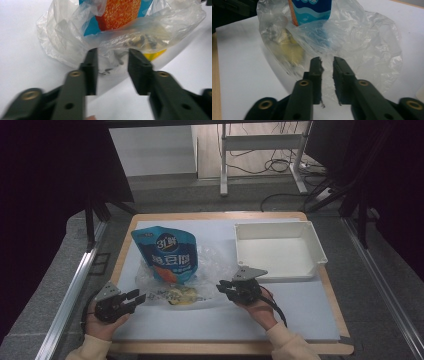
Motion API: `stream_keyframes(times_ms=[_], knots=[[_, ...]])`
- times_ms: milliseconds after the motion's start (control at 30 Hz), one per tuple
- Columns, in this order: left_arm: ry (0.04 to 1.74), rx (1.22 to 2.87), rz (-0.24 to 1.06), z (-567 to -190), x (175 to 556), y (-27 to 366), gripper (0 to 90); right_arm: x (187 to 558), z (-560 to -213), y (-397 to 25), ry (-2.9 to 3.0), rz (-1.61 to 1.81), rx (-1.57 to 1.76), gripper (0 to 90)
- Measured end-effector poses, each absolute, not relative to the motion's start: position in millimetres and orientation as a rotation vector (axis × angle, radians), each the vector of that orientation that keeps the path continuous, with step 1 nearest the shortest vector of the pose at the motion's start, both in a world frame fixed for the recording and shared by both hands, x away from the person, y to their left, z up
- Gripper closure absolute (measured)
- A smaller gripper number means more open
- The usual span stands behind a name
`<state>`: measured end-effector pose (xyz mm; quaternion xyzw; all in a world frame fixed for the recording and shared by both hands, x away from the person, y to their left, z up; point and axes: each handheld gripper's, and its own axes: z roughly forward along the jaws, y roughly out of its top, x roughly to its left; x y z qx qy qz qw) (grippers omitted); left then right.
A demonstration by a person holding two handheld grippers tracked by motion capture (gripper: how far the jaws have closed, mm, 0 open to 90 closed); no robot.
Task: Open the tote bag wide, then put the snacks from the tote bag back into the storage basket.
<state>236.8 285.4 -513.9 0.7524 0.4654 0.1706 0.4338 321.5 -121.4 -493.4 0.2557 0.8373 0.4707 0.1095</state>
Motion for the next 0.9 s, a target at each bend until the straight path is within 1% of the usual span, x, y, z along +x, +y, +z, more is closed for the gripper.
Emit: stream_keyframes(times_ms=[133, 200, 267, 400, 900], knots=[[1.175, 1.884, 0.439, -516.4, 233.9, 284.7, 41.0, 320.2, -491.3, -120.3, 2.467, 1.398, 0.726, 58.2], [1.173, 1.893, 0.435, -517.4, 232.8, 285.7, 35.7, 319.5, -489.2, -119.7, 2.466, 1.408, 0.716, 53.3], [1.165, 1.904, 0.456, -518.0, 232.2, 286.4, 33.3, 318.9, -487.0, -119.4, 2.451, 1.403, 0.714, 48.0], [1.164, 1.903, 0.456, -519.3, 233.4, 288.0, 30.1, 320.4, -484.6, -121.1, 2.429, 1.415, 0.737, 43.9], [1.185, 1.899, 0.491, -523.5, 232.7, 287.2, 27.6, 322.8, -470.6, -117.4, 2.391, 1.468, 0.731, 39.8]])
